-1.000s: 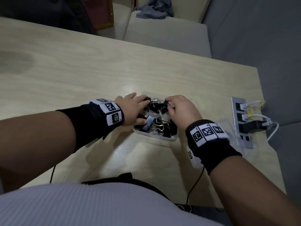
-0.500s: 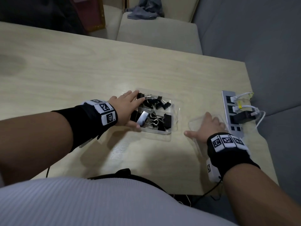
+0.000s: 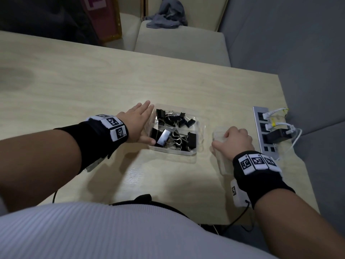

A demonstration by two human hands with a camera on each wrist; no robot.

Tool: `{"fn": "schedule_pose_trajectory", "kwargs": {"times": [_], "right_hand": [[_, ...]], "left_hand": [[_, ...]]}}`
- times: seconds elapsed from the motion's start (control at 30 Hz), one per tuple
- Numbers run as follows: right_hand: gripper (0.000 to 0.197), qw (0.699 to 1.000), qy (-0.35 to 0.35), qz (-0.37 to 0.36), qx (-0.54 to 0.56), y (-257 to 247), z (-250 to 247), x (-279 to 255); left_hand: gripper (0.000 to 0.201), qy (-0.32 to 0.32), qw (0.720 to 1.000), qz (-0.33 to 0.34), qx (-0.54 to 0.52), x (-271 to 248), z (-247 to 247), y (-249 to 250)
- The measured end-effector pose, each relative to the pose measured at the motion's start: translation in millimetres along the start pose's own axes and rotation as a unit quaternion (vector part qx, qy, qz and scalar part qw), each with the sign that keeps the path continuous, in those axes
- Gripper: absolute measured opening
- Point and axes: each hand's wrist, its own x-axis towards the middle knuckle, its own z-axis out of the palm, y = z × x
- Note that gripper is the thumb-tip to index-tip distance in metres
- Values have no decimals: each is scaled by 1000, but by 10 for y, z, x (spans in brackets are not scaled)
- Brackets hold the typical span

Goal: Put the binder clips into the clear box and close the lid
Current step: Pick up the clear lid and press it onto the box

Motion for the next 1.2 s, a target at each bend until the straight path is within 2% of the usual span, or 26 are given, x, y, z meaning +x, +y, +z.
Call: {"fn": "schedule_pose_trajectory", "kwargs": {"times": [0.1,0.17,0.23,0.33,0.4,0.5,0.6,0.73,0.87,1.0,1.1,1.2], "right_hand": [[43,998,28,-27,54,-78,-65,-32],[40,989,89,-72,98,-155,-111,-82],[39,971,150,-145,119,-268,-167,-139],[34,947,157,-271,70,-479,-216,-262],[31,917,161,-364,31,-608,-194,-352],[27,853,188,-487,-2,-737,-84,-446],[27,828,168,-534,-32,-833,21,-506],[32,838,134,-528,-40,-835,34,-530],[44,867,117,-484,-7,-739,-48,-496],[52,912,154,-378,48,-639,-116,-422],[48,923,203,-284,163,-591,-190,-341],[43,908,172,-217,315,-609,-258,-295]], "left_hand": [[120,4,999,-2,-38,13,-23,-83],[108,25,997,-1,-70,20,-49,-113],[88,69,991,14,-111,25,-107,-102],[62,127,974,49,-179,12,-275,-8],[52,139,962,57,-228,3,-415,85],[56,124,932,50,-338,-16,-574,220],[44,110,902,24,-417,-16,-635,310],[30,108,861,11,-497,-13,-644,344],[21,117,849,7,-516,-47,-663,286],[14,159,837,13,-523,-62,-748,224],[11,197,849,37,-489,-71,-788,221],[9,302,882,75,-353,-99,-813,249]]}}
